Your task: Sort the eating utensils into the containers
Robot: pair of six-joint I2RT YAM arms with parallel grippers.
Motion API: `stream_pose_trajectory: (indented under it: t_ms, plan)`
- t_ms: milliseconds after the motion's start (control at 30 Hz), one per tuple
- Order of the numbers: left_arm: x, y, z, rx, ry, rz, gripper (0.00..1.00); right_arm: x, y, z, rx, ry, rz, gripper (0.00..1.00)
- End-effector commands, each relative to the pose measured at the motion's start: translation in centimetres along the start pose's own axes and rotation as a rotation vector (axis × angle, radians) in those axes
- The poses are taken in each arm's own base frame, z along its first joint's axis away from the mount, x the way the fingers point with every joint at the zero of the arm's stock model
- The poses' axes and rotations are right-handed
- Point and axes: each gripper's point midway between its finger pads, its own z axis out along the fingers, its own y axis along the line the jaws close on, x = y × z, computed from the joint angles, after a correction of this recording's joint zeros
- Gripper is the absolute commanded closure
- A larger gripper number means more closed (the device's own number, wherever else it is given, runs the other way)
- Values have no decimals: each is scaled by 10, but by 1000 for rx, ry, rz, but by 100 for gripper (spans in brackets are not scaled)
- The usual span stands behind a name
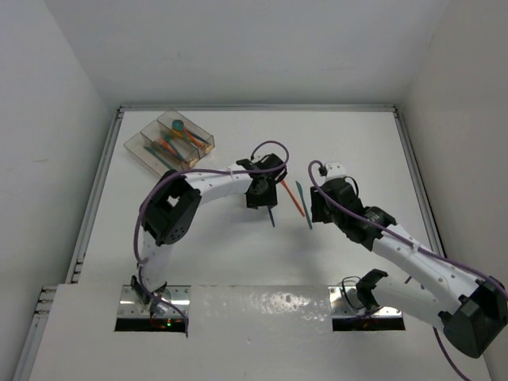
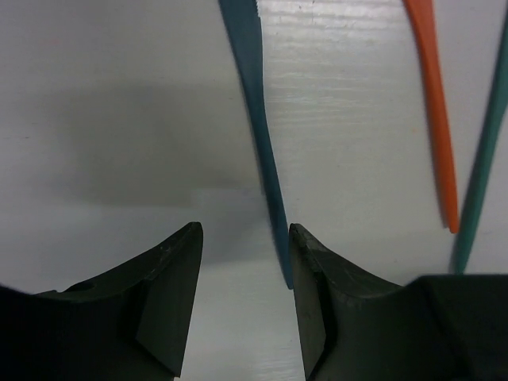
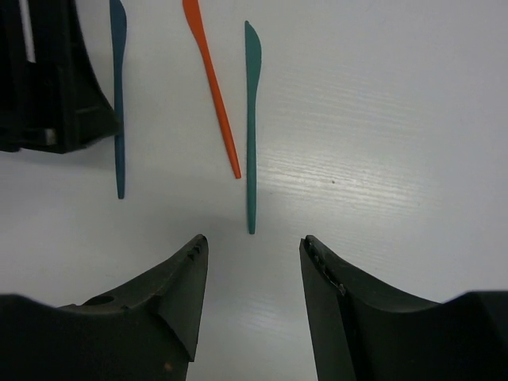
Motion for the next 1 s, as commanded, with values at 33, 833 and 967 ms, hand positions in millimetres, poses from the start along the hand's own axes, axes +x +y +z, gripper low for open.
stream_pose_trajectory:
  t_ms: [33, 833, 967]
  plan:
    - [-6, -27, 0, 24, -31, 3, 54, -13, 1, -6, 0, -48, 40, 50]
    - [73, 65, 78, -342, 141, 190, 100, -9, 2, 0, -6, -46, 31, 49]
    - [44, 52, 57, -281, 63, 176, 100, -13, 4, 0, -8, -49, 21, 49]
